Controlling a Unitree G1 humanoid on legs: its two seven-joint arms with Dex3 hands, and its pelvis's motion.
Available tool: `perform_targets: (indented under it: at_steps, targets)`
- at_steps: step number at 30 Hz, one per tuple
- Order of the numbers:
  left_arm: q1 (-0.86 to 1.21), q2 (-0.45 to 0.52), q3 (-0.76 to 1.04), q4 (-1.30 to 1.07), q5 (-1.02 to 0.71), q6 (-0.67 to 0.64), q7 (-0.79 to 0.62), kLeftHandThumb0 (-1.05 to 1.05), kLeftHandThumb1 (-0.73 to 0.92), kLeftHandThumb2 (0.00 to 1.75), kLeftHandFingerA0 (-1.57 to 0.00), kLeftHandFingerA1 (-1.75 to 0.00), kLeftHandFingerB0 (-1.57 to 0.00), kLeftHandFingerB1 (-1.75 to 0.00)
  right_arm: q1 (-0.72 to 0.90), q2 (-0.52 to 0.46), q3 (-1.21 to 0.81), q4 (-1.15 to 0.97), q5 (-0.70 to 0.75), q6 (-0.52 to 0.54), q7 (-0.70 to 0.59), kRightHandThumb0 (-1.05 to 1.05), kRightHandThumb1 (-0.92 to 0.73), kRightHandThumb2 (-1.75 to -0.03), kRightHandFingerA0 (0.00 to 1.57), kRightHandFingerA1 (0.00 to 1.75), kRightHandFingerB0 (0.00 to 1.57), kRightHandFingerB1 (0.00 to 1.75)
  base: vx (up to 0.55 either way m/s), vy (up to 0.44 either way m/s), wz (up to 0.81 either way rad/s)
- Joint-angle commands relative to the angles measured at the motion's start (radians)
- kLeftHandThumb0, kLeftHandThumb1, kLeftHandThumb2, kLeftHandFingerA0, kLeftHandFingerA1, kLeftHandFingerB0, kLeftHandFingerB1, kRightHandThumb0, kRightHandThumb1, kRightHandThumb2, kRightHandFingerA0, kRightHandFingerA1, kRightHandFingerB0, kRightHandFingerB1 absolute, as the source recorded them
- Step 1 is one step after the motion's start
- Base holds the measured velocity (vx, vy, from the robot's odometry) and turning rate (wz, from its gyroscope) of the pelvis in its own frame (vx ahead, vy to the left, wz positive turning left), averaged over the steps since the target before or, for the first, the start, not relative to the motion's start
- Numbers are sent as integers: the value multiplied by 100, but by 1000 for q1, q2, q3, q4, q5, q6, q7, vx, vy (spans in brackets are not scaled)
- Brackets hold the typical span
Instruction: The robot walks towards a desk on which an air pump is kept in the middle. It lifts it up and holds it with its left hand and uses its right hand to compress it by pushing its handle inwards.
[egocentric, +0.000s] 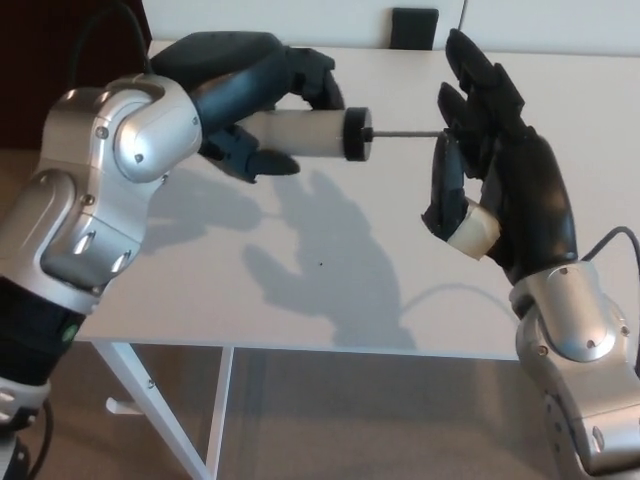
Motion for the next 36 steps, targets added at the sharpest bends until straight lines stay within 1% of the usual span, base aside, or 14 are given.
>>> perform_targets:
  at_steps: [1, 2, 7, 13, 14, 16, 22, 24, 25, 27, 29, 30, 32, 36]
  targets:
    - [-34, -39, -11, 10, 6, -20, 28, -31, 73, 62, -68, -57, -62, -48, -28, 44, -21, 36, 19, -46, -33, -87, -86, -117, 0, 13, 0, 11, 0, 0, 0]
    - [-51, -57, -21, 19, 25, 24, 20, -33, 74, 61, -55, -47, -52, -43, -36, 51, -28, 44, 18, -51, -44, -88, -89, -119, 0, 10, 0, 10, 0, 0, 0]
    - [-55, -153, -22, 37, 65, 165, 76, -49, 83, 70, -58, -47, -45, -41, -65, 73, -51, 86, -16, -83, -92, -88, -89, -119, 0, 10, 0, 10, 0, 0, 0]
    - [-41, -209, -10, 44, 75, 206, 113, -48, 88, 66, -68, -48, -57, -42, -83, 79, -61, 116, -44, -102, -128, -87, -90, -120, 0, 10, 0, 10, 0, 0, 0]
    - [-39, -224, -12, 47, 84, 220, 127, -49, 88, 65, -85, -76, -66, -44, -86, 77, -61, 123, -53, -112, -138, -83, -89, -120, 0, 12, 0, 12, 0, 0, 0]
    - [-40, -242, -17, 54, 95, 237, 140, -50, 87, 67, -76, -54, -60, -42, -89, 75, -62, 132, -64, -125, -150, -81, -88, -120, 0, 13, 0, 14, 0, 0, 0]
    - [-43, -299, -37, 34, 145, 317, 166, -52, 92, 68, -70, -57, -65, -49, -96, 78, -70, 138, -106, -136, -210, -81, -90, -120, 0, 12, 0, 14, 0, 0, 0]
    - [-42, -308, -35, 26, 142, 333, 159, -53, 92, 77, -55, -48, -49, -44, -96, 82, -76, 137, -99, -135, -213, -80, -87, -120, 0, 14, 0, 15, 0, 0, 0]
    - [-39, -316, -38, 19, 136, 347, 144, -45, 81, 115, -51, -62, -41, -56, -86, 86, -83, 128, -88, -132, -213, -80, -87, -120, 0, 15, 0, 15, 0, 0, 0]
    - [-36, -317, -45, 17, 136, 350, 132, -45, 81, 115, -51, -62, -41, -56, -74, 87, -84, 120, -84, -131, -214, -80, -87, -120, 0, 15, 0, 15, 0, 0, 0]
    - [-41, -321, -51, 27, 140, 359, 132, -47, 82, 114, -50, -60, -40, -54, -70, 83, -89, 118, -72, -130, -201, -79, -86, -119, 0, 15, 0, 15, 0, 0, 0]
    - [-45, -308, -63, 43, 149, 332, 140, -40, 86, 66, -60, -45, -61, -45, -71, 82, -96, 112, -56, -110, -188, -81, -86, -119, 0, 14, 0, 14, 0, 0, 0]
    - [-52, -271, -95, 78, 174, 274, 154, -22, 64, 59, -66, -54, -70, -49, -68, 81, -112, 105, -22, -87, -166, -78, -83, -117, 0, 17, 0, 16, 0, 0, 0]
    - [-40, -222, -109, 125, 186, 194, 210, -16, 63, 58, -71, -60, -75, -53, -56, 75, -141, 99, 9, -99, -155, -83, -83, -118, 0, 14, 0, 13, 0, 0, 0]
